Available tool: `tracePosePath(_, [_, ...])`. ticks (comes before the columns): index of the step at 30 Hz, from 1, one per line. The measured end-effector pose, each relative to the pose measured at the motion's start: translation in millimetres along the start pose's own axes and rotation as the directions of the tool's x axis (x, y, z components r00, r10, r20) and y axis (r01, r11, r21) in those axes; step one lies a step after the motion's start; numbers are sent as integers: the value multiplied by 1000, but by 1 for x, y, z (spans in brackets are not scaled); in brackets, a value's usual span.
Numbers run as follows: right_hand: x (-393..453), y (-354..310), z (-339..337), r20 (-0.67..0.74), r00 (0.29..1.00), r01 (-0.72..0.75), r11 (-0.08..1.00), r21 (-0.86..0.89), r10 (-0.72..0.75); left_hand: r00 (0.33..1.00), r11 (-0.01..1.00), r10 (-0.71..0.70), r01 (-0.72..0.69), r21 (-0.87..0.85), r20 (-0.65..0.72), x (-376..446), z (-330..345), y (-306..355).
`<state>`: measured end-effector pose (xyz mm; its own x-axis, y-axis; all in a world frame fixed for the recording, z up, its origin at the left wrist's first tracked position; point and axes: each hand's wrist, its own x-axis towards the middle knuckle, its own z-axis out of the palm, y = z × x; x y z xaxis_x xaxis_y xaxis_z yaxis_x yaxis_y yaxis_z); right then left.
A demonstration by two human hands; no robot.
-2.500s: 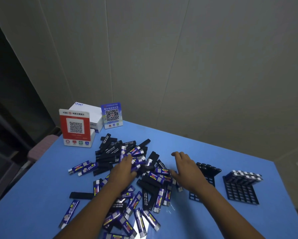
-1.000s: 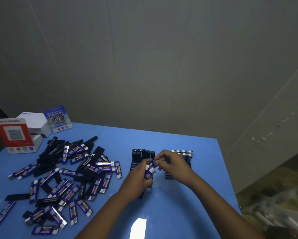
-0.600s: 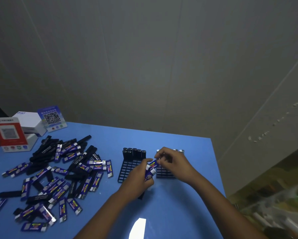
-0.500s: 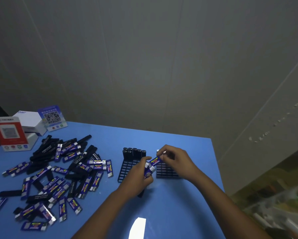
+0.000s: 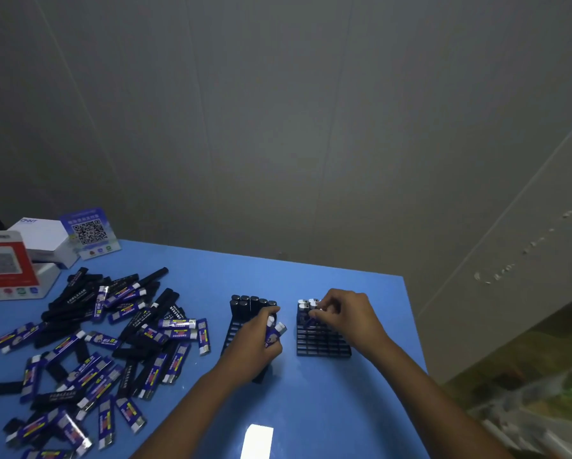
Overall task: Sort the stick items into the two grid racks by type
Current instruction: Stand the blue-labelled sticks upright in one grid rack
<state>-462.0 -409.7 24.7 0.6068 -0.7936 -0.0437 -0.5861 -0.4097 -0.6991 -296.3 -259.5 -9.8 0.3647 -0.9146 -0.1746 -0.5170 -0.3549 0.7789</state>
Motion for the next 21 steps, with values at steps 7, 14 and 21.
tracePosePath(7, [17,10,19,97,995,20,985,-172,-3,1000,1000,3,-3,6,-27,13,-7,-10])
tracePosePath(14, [28,14,32,159,987,88,939,-334,-36,1000,1000,-19,19,-15,-18,21,-5,-20])
tracePosePath(21, [32,19,39,197,979,120,916,-382,-45,999,999,-28,28,-27,-17,25,-5,-23])
